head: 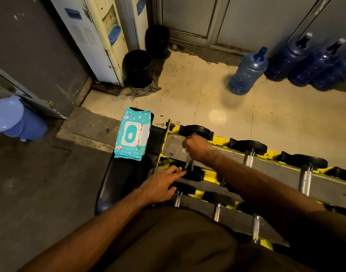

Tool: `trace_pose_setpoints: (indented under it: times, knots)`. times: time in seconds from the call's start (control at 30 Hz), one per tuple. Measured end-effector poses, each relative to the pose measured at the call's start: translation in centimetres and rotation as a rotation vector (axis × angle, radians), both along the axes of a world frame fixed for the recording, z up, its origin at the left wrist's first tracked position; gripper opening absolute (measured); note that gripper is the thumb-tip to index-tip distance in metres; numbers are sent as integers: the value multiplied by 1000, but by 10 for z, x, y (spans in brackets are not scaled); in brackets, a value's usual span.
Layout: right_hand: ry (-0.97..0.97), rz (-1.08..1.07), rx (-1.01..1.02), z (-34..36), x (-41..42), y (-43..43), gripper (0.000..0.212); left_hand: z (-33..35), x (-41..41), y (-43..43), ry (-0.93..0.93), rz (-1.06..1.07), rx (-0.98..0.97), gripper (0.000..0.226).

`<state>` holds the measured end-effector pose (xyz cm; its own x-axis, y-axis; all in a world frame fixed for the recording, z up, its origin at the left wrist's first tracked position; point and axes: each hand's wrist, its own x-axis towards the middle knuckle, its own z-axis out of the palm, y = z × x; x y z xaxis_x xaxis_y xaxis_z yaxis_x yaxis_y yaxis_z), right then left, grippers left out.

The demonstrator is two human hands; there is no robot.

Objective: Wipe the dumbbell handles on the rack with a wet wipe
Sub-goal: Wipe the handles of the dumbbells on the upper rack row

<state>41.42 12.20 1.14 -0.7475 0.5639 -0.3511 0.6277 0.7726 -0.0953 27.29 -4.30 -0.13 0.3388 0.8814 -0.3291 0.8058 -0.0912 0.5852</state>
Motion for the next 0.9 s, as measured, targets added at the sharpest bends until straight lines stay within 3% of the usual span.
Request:
trace_pose_setpoints:
  times: [0.17,0.27,0.37,0.4,0.5,0.57,0.73,0.8,0.9]
  knots:
    - [93,127,-167,-12,26,-36,27,2,0,1,-36,26,-8,63]
    - [363,-304,-128,-18,36,-25,27,3,-3,2,-59,42,-19,66]
    - [596,-714,-108,-27,39,-30,9,4,-2,2,-66,42,-29,66]
    - [603,-744,-150,-28,39,-36,5,4,-2,2,-66,43,-33,66]
    - [512,-734,-368,-27,47,-46,30,2,-4,3,-57,48,-34,65]
    - [481,-778,-451,-28,53,-39,28,1,-4,2,-53,44,-28,67]
    - [788,-1299,-511,-42,40,-35,15,0,-3,2,-46,31,-27,67]
    - [730,-1281,-597,-48,41,-43,9,0,-5,2,-48,41,-31,66]
    - [641,-1235,-787,-45,49,-47,22,1,-5,2,-42,51,-22,65]
